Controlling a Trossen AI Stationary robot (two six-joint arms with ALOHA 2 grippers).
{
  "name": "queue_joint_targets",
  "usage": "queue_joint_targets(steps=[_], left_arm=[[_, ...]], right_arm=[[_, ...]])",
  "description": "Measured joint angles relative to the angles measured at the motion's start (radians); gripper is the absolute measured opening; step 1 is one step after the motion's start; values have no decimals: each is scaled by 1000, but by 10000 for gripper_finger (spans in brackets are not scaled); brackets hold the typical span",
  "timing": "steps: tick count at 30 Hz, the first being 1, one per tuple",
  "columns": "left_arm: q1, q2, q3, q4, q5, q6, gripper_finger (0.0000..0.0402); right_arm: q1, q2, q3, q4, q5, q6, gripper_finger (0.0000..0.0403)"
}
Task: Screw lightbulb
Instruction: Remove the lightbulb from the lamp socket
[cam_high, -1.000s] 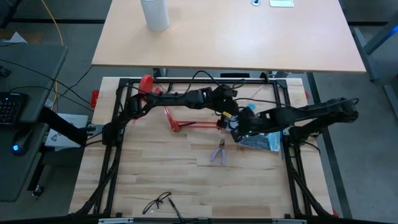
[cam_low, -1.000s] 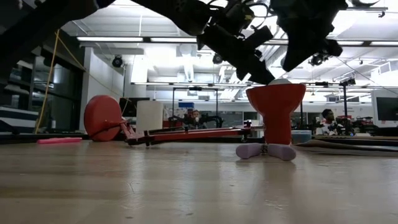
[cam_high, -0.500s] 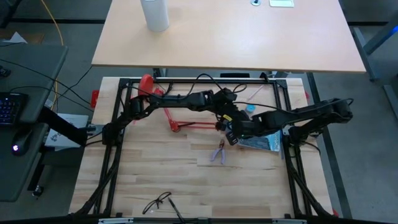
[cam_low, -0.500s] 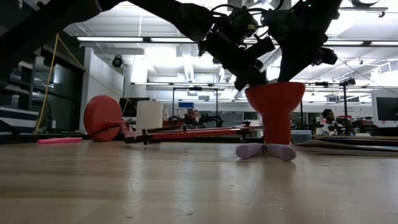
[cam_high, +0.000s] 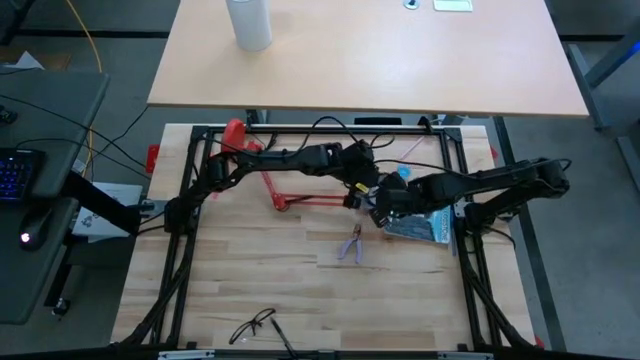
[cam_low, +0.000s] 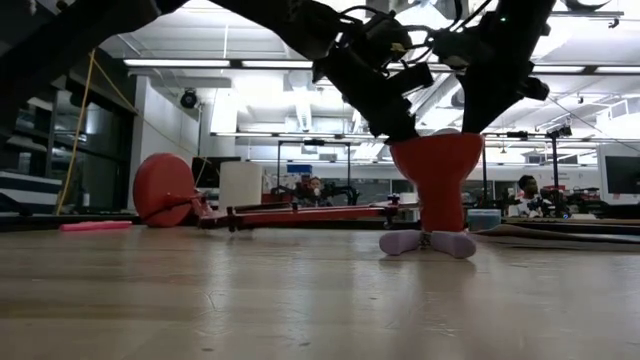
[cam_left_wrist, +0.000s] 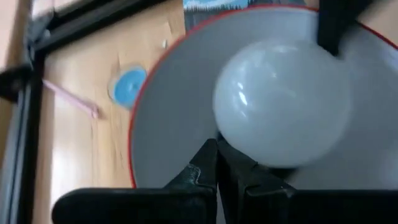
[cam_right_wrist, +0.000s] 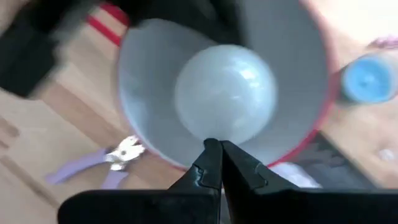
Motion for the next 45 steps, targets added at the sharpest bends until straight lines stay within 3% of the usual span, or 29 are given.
queue_joint_targets(steps=[7,11,18,22,25,29,34,45], left_arm=[[-13,-49,-6,-132,71,-108,0],[-14,-89,-7,-195,110,-136,0],[2,-141,-7,-157,28,-70,0],[29,-141,-6,-88,3,-6,0],[36,-125,-4,-45,21,35,0],[27,-109,-5,-44,35,78,0],[-1,-110,-5,-24,137,133,0],[-21,-71,-7,-28,130,175,0]], right_arm=[[-144,-77,-2,-46,110,-184,0],[-228,-141,-2,-25,111,-277,0],[-264,-268,-2,-12,8,-324,0],[-208,-308,-2,20,-129,-313,0],[-127,-307,-2,55,-173,-271,0],[-3,-272,-2,143,-171,-186,0],[103,-176,-1,235,-130,-99,0],[141,10,-1,300,-122,-38,0]])
